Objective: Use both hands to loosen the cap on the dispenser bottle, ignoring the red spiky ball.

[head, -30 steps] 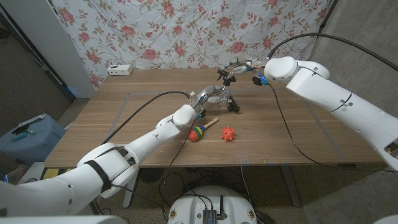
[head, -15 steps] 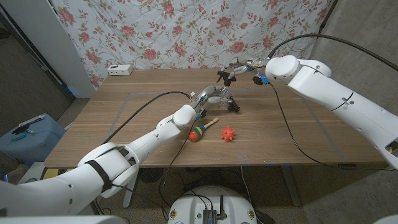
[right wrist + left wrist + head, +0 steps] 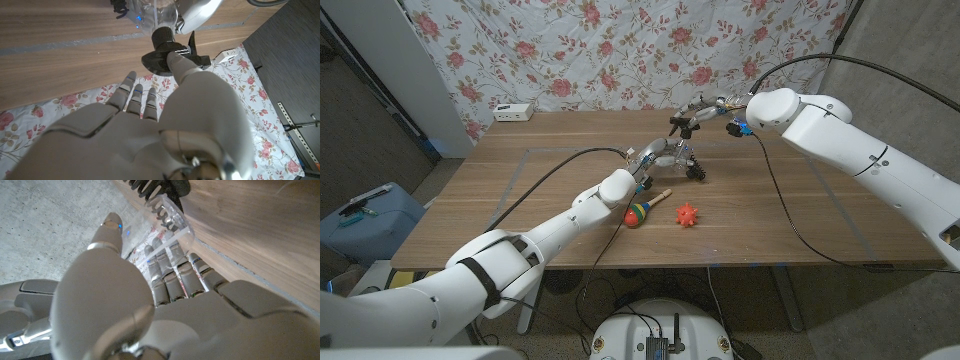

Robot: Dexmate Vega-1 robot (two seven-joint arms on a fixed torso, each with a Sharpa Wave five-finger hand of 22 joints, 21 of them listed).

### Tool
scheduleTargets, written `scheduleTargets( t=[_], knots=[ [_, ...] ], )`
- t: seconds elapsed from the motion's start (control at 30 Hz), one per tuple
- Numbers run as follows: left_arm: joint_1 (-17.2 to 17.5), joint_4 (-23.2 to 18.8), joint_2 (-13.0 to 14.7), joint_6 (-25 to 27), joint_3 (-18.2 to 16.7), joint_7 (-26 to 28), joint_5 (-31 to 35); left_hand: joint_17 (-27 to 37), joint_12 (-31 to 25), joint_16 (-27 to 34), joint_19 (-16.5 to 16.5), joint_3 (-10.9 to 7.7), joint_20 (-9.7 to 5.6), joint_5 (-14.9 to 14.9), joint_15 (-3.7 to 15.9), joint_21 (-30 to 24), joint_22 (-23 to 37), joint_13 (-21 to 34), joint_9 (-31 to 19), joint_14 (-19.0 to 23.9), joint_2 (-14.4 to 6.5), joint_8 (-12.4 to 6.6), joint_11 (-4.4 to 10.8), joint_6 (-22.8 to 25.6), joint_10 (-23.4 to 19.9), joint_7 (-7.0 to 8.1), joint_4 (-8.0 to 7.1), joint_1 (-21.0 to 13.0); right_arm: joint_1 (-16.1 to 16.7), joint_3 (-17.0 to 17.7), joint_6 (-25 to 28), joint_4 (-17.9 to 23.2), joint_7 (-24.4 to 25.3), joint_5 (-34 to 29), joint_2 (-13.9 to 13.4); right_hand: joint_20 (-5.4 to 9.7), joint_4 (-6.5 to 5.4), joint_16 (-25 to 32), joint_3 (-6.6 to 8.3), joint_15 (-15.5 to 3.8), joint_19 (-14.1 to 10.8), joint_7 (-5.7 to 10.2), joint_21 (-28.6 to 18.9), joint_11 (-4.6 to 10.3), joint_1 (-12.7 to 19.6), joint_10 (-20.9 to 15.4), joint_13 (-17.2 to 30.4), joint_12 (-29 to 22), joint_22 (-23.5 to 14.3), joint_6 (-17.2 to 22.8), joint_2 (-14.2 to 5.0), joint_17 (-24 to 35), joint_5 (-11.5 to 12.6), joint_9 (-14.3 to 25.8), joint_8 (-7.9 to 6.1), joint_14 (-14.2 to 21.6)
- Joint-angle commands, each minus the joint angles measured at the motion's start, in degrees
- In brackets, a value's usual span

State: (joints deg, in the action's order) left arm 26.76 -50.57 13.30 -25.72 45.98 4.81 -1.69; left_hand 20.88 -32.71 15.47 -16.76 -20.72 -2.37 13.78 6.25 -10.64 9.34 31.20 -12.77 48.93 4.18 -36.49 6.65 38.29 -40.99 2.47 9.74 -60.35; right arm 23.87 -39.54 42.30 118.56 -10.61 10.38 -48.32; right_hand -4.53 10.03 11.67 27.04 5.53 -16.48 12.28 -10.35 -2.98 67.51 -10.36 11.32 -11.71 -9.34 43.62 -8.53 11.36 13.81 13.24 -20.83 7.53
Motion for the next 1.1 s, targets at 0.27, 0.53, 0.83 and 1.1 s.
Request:
scheduleTargets(
  t=[0.27,0.53,0.83,1.1],
  knots=[
    [0.6,-0.6,0.2,0.0,-0.1,-0.3,-0.4,0.2,-0.2,-0.3,0.2,-2.06,-3.98,0.2,3.51,0.2,0.1,0.3,0.0,0.6,-10.8,-0.56,1.36,4.3,-2.0,-0.02,-1.39,-0.7,-0.3,-0.4,1.7,1.8,0.5,-0.3,-0.4,0.26,0.00,0.8,0.48,-0.81,0.1,-0.28,-0.4,0.55,1.5,-1.7,0.3,-0.6,-0.2,4.0,-0.63,0.4,0.9,0.3,-1.84,0.5],
    [0.7,-0.6,0.1,-0.2,-0.1,-0.5,-0.5,0.3,-0.1,-0.3,0.2,-2.10,-3.89,0.2,3.44,0.2,0.1,0.3,0.0,0.7,-11.0,-0.60,1.34,4.1,-2.1,-0.14,-1.41,-0.6,-0.8,-0.9,3.0,2.8,0.4,-0.6,-0.6,0.54,-0.13,1.3,1.19,-1.24,0.2,-0.63,-0.4,0.86,2.5,-2.9,0.3,-0.7,-0.2,6.5,-1.28,0.8,1.6,1.2,-3.49,0.9],
    [0.7,-0.5,0.0,-0.5,-0.1,-0.8,-0.6,0.3,-0.2,-0.4,0.2,-2.14,-3.90,0.2,3.39,0.2,0.1,0.3,0.1,0.8,-11.0,-0.70,1.32,4.2,-2.2,-0.25,-1.39,-0.5,-1.4,-1.7,5.0,3.6,0.4,-1.0,-0.7,0.73,-0.46,1.8,1.73,-1.92,-0.1,-1.04,-0.5,2.08,3.0,-4.9,0.3,-1.1,-0.2,10.4,-1.65,1.3,2.5,1.6,-5.59,1.5],
    [0.7,-0.6,0.0,-0.5,-0.1,-1.1,-0.7,0.4,-0.2,-0.3,0.1,-2.15,-3.92,0.1,3.39,0.1,0.1,0.4,0.1,1.1,-11.1,-0.83,1.35,4.3,-2.4,-0.23,-1.41,-0.3,-1.4,-1.9,5.8,4.0,0.7,-0.9,-0.8,1.29,-0.72,2.2,2.81,-2.85,0.2,-0.70,-0.4,3.42,3.7,-5.6,0.2,-1.0,-0.2,11.9,-2.42,1.8,3.7,1.4,-6.32,1.8]
  ],
)
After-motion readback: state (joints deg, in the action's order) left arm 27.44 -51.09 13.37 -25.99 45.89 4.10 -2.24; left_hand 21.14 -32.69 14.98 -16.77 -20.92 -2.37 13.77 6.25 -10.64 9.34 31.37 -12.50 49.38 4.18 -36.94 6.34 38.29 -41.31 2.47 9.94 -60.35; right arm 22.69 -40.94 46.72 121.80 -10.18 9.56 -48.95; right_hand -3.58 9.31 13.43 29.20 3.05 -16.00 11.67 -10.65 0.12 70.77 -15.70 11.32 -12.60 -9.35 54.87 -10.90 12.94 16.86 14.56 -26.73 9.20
